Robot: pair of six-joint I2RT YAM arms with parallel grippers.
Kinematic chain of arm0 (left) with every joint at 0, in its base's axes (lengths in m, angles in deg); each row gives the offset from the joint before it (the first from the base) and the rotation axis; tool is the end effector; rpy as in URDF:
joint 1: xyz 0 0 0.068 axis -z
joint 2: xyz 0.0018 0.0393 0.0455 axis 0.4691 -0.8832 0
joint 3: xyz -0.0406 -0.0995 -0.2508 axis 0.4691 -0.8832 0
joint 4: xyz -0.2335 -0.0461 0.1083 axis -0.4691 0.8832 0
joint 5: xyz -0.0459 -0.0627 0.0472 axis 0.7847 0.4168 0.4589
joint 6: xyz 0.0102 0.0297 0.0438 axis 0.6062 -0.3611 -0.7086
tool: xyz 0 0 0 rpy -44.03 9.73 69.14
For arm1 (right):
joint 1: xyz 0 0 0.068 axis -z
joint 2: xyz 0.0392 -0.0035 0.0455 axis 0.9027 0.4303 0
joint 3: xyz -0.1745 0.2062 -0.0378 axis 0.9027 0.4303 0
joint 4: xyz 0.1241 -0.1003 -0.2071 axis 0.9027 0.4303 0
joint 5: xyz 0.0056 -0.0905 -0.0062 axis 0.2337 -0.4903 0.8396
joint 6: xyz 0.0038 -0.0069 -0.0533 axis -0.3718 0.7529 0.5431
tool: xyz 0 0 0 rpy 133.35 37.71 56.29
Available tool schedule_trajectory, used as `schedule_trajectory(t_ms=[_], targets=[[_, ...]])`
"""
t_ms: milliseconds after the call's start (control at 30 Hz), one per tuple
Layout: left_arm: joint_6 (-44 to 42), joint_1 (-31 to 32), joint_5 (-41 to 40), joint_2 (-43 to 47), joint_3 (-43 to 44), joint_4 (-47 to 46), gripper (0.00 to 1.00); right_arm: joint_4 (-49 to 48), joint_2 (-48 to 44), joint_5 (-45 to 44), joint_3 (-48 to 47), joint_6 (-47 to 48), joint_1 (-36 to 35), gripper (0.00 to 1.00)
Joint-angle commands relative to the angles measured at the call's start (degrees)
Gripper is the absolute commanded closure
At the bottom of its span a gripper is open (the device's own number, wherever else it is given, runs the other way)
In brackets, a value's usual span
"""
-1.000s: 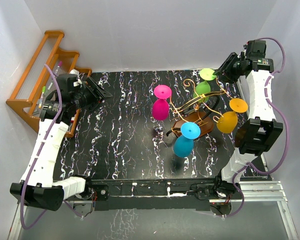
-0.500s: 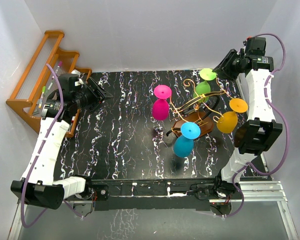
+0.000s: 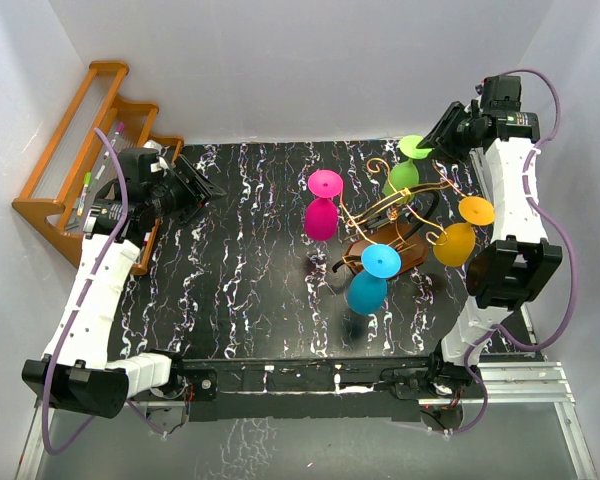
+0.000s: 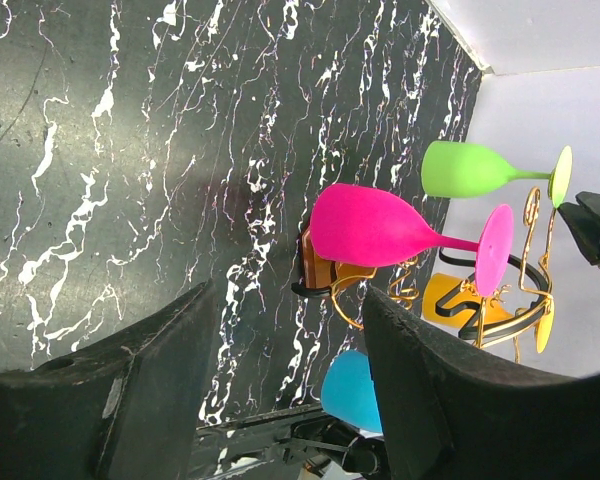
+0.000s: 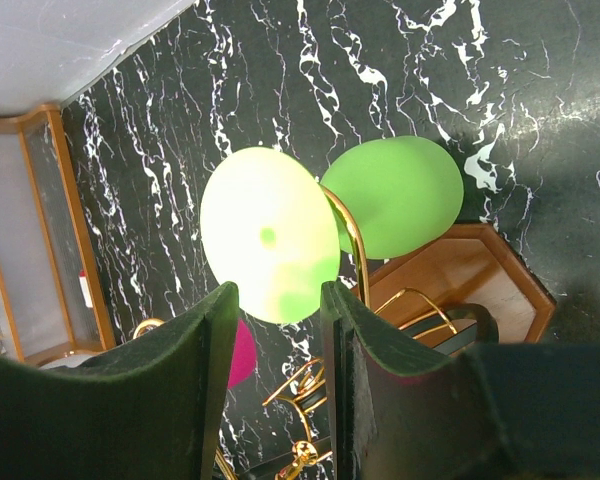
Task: Take the wine glass off the wine glass rack
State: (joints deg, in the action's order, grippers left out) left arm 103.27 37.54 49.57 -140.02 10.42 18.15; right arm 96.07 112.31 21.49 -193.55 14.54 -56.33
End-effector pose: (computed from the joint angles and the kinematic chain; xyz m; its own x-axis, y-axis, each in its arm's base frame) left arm 0.2399 -0.0482 0.4101 -0.5890 -0.6462 -0.4852 -0.1485 0.6767 -0.7211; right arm 0.3808 -0.0411 0.4011 -0.7016 0.5440 -0.4602 0.2418 0.7893 0.5644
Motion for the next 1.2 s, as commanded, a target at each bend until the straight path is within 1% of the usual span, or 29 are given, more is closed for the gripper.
schedule_trajectory(t_ms=[0,200,367,500,833,1167], targets=[[-0.58,0.19,0.23,0.54,-0.36,0.51,0.42,-0.13,-2.53,-2.06,-0.10,-0.62,-1.05,0.60],[-0.61,0.19,0.02,0.90,-0.49,0.91,0.42,0.33,-4.53,-3.84,1.04,-1.17,-1.50,0.60],[-0.59,0.17,0.00,1.09,-0.89,0.81,0.42,0.34,-6.81,-5.16,3.76,-1.14,-1.52,0.60],[-0.59,0.14,0.16,1.10,-0.91,0.81,0.42,-2.05,-8.11,-5.92,6.29,-2.14,-1.51,0.60],[-0.93,0.19,-0.03,1.56,-1.01,1.48,0.42,-5.69,-5.56,-6.59,4.68,-4.70,-1.53,0.60],[-1.29,0.19,-0.84,1.81,-0.98,1.95,0.42,-6.87,-2.15,-7.18,4.23,-5.60,-1.51,0.60]])
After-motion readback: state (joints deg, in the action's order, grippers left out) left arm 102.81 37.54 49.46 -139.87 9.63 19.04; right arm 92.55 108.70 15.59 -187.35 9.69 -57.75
